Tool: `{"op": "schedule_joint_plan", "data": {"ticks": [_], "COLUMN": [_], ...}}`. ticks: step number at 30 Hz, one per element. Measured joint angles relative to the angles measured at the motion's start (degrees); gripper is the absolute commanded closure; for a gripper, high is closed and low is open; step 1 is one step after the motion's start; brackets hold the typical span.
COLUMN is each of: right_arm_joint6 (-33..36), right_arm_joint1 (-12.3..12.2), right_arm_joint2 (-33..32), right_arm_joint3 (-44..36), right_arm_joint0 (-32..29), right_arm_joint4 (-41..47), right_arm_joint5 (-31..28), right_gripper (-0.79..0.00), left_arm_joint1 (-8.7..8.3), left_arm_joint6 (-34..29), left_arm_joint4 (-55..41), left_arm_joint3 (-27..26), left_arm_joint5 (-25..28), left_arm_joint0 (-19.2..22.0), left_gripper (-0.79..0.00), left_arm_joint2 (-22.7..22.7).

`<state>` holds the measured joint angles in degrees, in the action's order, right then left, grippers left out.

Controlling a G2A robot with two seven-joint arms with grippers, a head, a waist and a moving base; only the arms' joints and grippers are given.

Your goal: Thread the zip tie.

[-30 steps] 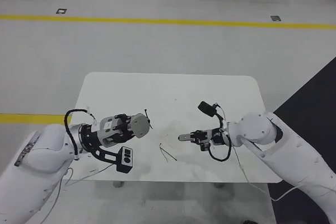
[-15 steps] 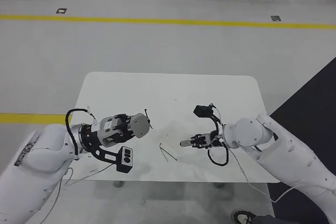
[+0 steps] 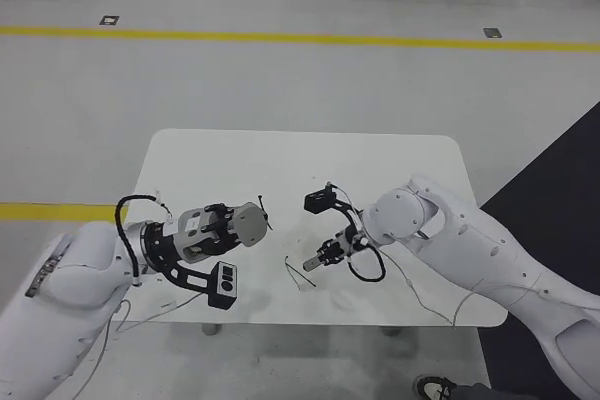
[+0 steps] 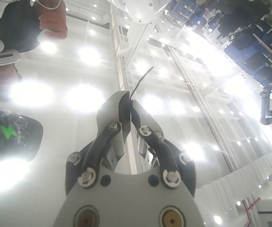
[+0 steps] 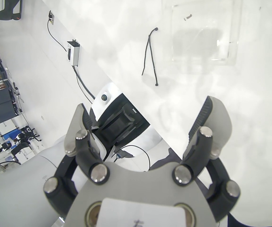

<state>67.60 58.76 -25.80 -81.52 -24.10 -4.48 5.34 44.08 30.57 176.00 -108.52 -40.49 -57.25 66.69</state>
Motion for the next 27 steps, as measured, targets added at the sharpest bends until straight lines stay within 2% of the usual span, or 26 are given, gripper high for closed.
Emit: {"op": "schedule_joint_plan", "data": {"ticks": [10, 13, 16, 20, 23, 25, 27], "right_arm_joint6": [-0.2, 0.3, 3.6, 5.8, 5.5, 5.4, 5.4], "right_arm_joint1": [-0.1, 0.4, 2.4, 6.4, 9.6, 11.8, 14.0], "right_arm_joint2": [-0.2, 1.1, 3.5, 7.0, 8.8, 10.4, 11.9], "right_arm_joint3": [-0.4, -0.8, 0.4, 6.2, 10.7, 13.9, 16.6], "right_arm_joint0": [-0.3, -0.8, 1.2, 4.1, 5.5, 6.5, 7.1], "right_arm_joint4": [0.1, 0.5, -3.5, -3.0, -1.7, -2.2, -3.2], "right_arm_joint5": [-0.1, -3.9, -4.0, -3.5, -6.5, -8.0, -9.3], "right_gripper": [-0.785, -0.785, -0.785, -0.785, -0.785, -0.366, -0.336], "left_arm_joint1": [0.00, 0.00, 0.00, 0.00, 0.00, 0.00, 0.00], "left_arm_joint6": [0.0, 0.0, 0.0, 0.0, 0.0, 0.0, 0.0], "left_arm_joint4": [0.0, 0.0, 0.0, 0.0, 0.0, 0.0, 0.0], "left_arm_joint3": [0.0, 0.0, 0.0, 0.0, 0.0, 0.0, 0.0], "left_arm_joint5": [0.0, 0.0, 0.0, 0.0, 0.0, 0.0, 0.0], "left_arm_joint0": [0.0, 0.0, 0.0, 0.0, 0.0, 0.0, 0.0], "left_gripper": [0.000, 0.000, 0.000, 0.000, 0.000, 0.000, 0.000], "left_arm_joint2": [0.0, 0.0, 0.0, 0.0, 0.0, 0.0, 0.0]}}
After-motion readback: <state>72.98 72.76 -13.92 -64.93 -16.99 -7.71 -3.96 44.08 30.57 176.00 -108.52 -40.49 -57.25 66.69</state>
